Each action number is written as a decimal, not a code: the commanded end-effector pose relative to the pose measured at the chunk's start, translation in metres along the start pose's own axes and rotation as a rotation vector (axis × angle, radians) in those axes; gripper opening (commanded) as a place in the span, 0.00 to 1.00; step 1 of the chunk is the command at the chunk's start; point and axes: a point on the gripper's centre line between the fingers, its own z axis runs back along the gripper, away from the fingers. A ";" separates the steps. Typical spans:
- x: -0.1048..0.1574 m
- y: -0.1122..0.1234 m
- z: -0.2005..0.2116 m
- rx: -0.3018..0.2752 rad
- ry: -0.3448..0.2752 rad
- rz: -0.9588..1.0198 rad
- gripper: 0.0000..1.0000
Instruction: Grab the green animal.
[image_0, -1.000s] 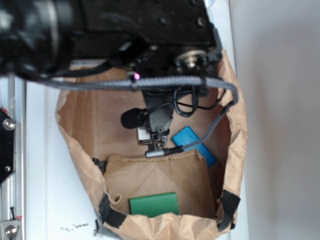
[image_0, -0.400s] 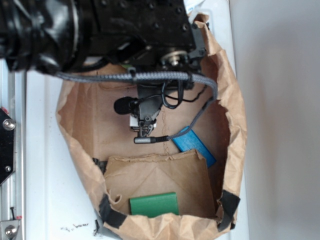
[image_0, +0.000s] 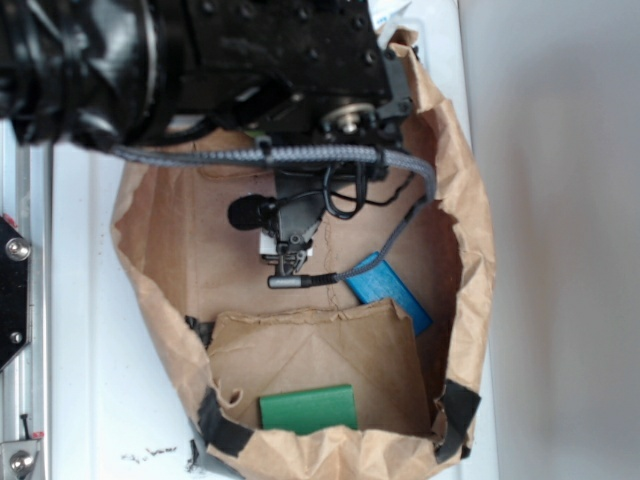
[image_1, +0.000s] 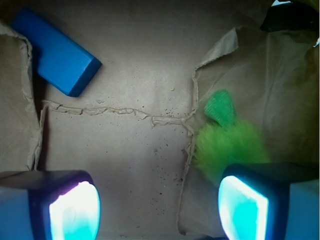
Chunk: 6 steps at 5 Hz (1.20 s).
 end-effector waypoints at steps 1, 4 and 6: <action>0.001 0.014 0.012 -0.009 -0.088 -0.070 1.00; -0.017 0.040 0.011 0.011 -0.113 -0.142 1.00; 0.009 0.051 0.004 0.051 -0.118 -0.063 1.00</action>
